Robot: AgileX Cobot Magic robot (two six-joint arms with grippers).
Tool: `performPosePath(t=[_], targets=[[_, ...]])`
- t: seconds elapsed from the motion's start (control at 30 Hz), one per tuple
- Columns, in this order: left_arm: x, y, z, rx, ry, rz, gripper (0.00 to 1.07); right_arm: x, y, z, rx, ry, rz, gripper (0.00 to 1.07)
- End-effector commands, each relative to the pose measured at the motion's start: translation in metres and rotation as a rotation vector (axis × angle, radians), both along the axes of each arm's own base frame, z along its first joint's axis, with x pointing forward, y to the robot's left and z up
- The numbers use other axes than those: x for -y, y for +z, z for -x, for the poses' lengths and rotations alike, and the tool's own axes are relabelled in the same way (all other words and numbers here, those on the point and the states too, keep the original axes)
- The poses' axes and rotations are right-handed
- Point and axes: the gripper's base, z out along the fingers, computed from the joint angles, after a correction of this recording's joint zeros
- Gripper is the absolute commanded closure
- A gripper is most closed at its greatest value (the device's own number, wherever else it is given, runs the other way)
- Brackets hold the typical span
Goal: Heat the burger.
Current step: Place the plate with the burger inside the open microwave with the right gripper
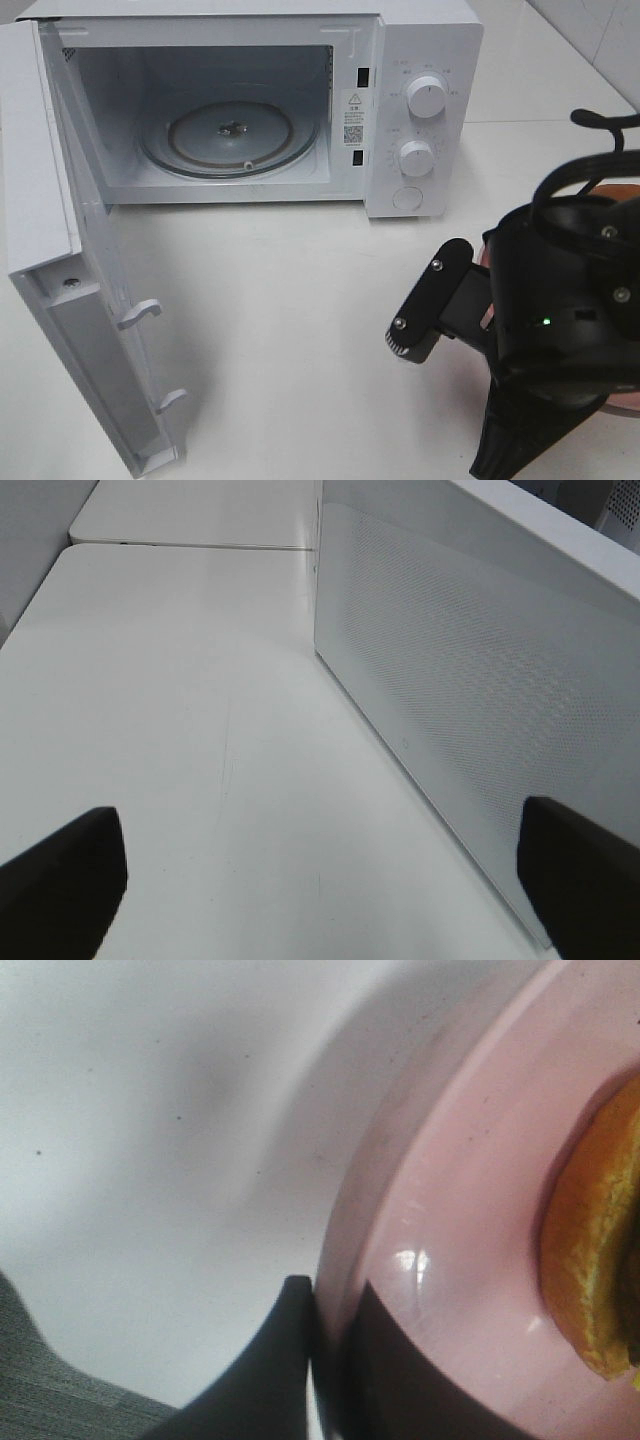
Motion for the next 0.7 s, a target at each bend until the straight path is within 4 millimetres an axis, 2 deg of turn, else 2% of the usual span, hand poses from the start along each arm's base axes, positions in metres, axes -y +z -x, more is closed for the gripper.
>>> performPosePath(t=[0.03,0.33,0.7], targets=[[0.000,0.000,0.002,0.027,0.001,0.000,0.09,-0.005,0.005,0.008,0.026,0.094,0.065,1.07],[0.000,0.000,0.002,0.027,0.001,0.000,0.09,-0.022,0.005,0.029,0.018,0.246,0.076,1.07],[0.000,0.000,0.002,0.027,0.001,0.000,0.09,-0.033,0.005,0.045,0.010,0.382,0.088,1.07]])
